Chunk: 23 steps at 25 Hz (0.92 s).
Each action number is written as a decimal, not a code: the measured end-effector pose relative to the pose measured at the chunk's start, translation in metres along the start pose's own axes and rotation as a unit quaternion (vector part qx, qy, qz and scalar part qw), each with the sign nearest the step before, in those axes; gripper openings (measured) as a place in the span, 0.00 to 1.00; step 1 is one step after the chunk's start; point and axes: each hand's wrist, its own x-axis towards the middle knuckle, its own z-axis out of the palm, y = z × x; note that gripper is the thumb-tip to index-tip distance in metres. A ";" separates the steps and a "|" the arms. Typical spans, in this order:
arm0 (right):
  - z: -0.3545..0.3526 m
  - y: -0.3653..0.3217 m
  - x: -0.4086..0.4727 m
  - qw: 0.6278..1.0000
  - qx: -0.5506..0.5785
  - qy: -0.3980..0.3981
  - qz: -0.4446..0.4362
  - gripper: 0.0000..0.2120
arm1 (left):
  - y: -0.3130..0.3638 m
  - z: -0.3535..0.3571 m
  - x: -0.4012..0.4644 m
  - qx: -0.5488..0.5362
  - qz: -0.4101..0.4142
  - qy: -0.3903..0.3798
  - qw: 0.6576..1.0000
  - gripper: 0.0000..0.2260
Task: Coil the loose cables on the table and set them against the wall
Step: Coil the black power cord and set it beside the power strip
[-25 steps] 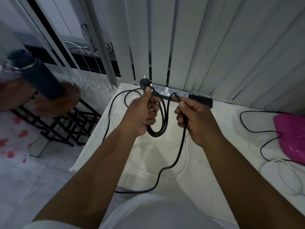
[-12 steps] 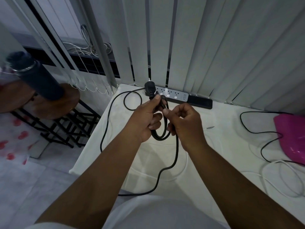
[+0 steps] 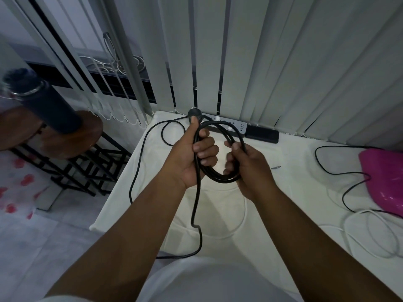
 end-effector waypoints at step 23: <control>0.006 -0.014 0.012 0.994 -0.057 0.048 0.084 0.24 | -0.008 -0.002 -0.004 0.105 -0.023 0.117 0.987 0.27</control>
